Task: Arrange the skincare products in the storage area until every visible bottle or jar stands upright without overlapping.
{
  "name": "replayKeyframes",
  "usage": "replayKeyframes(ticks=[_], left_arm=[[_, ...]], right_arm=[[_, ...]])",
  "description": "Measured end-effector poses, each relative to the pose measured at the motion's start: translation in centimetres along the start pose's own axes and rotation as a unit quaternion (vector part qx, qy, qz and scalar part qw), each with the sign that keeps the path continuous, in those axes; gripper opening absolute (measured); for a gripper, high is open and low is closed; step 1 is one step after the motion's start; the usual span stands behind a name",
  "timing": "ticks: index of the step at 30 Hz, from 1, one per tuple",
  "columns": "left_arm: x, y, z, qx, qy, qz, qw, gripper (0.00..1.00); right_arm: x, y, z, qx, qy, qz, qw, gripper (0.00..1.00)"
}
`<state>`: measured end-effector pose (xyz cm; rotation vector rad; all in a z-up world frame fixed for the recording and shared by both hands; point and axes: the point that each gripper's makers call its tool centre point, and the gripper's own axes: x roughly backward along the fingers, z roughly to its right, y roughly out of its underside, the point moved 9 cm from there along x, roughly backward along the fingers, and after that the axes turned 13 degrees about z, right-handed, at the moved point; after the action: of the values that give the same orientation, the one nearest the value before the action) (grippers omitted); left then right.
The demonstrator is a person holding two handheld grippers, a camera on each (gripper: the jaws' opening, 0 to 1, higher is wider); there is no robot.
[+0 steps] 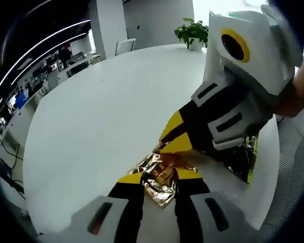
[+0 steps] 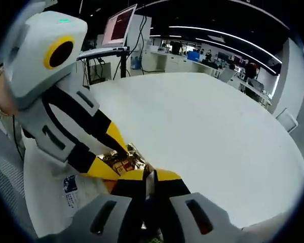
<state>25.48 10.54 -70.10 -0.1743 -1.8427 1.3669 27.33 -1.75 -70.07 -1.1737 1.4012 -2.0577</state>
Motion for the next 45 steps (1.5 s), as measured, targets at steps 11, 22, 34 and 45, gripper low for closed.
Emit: replayKeyframes(ticks=[11, 22, 34, 45], left_arm=[[-0.1, 0.0, 0.0, 0.001, -0.005, -0.001, 1.0, 0.25], [-0.2, 0.0, 0.0, -0.001, -0.005, -0.001, 1.0, 0.25], [0.1, -0.6, -0.1, 0.001, -0.01, 0.003, 0.9999, 0.29], [1.8, -1.1, 0.8, -0.001, -0.016, 0.004, 0.9999, 0.44]], right_arm=[[2.0, -0.1, 1.1, 0.02, 0.023, 0.017, 0.9994, 0.13], [4.2, -0.7, 0.5, 0.03, 0.02, 0.033, 0.9988, 0.19], [5.8, -0.9, -0.3, 0.012, 0.018, 0.043, 0.9988, 0.24], [8.2, -1.0, -0.9, 0.011, 0.03, 0.05, 0.9983, 0.36]])
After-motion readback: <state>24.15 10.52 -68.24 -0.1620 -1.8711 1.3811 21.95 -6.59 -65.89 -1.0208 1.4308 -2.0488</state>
